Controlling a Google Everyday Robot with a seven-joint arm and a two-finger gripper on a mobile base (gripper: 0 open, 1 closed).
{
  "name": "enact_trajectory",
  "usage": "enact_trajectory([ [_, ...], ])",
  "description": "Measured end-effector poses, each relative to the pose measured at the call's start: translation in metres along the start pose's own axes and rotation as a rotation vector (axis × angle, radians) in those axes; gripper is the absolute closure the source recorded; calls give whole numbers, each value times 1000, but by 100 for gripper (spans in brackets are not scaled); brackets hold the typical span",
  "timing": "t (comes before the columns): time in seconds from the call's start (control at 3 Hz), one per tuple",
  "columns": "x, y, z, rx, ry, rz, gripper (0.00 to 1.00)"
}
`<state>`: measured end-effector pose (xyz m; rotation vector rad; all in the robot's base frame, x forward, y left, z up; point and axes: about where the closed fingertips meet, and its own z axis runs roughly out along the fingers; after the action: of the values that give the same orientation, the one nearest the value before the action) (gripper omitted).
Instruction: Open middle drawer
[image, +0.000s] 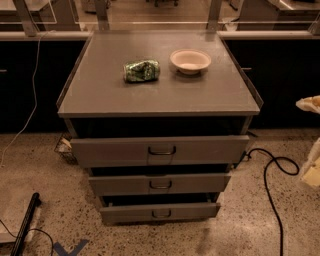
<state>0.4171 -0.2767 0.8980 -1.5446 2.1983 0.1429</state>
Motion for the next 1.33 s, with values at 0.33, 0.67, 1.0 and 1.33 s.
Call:
enact_trajectory([
  [0.33,22,5,23,-46,-127,11,0],
  [0.67,22,11,52,-115,-262,22,0],
  [1.0,-1,23,72,-194,-366,51,0],
  [1.33,-26,36,73,-231,-353,50,0],
])
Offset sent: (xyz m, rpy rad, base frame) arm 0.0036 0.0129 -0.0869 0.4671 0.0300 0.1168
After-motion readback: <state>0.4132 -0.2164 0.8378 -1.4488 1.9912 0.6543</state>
